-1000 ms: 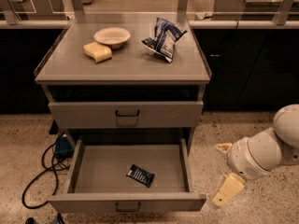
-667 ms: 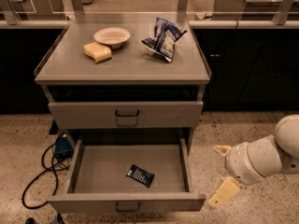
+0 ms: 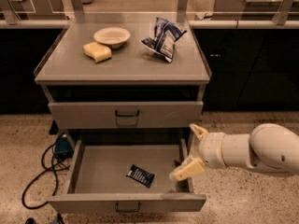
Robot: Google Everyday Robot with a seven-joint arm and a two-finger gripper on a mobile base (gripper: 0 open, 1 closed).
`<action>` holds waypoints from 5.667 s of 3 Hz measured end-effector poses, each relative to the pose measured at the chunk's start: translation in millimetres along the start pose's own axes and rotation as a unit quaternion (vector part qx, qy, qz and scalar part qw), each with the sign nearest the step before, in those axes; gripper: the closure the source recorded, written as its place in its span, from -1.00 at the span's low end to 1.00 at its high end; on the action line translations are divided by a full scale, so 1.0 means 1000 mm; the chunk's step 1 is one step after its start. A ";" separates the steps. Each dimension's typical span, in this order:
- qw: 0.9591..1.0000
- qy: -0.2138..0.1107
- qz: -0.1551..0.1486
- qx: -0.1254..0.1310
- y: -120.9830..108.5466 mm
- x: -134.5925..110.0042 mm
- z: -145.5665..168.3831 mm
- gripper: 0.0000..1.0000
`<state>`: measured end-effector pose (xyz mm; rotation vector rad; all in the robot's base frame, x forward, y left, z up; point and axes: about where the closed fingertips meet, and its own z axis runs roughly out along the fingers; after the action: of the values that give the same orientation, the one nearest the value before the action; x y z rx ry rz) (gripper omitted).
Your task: Pick rxbar blueberry from middle drawer and place on counter
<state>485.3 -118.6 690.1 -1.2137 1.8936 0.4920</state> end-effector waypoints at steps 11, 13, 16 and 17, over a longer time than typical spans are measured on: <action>0.995 0.001 0.095 -0.029 0.011 0.050 0.306 -1.00; 0.993 0.042 0.105 -0.037 -0.018 0.131 0.348 -1.00; 0.988 0.116 0.105 -0.007 -0.017 0.159 0.351 -1.00; 0.985 0.148 0.083 0.011 -0.017 0.162 0.347 -1.00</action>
Offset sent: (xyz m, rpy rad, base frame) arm 0.0510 0.0198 0.0275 -0.0179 -0.1058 -0.0723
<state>614.3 20.4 356.6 -1.1716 2.2603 0.3926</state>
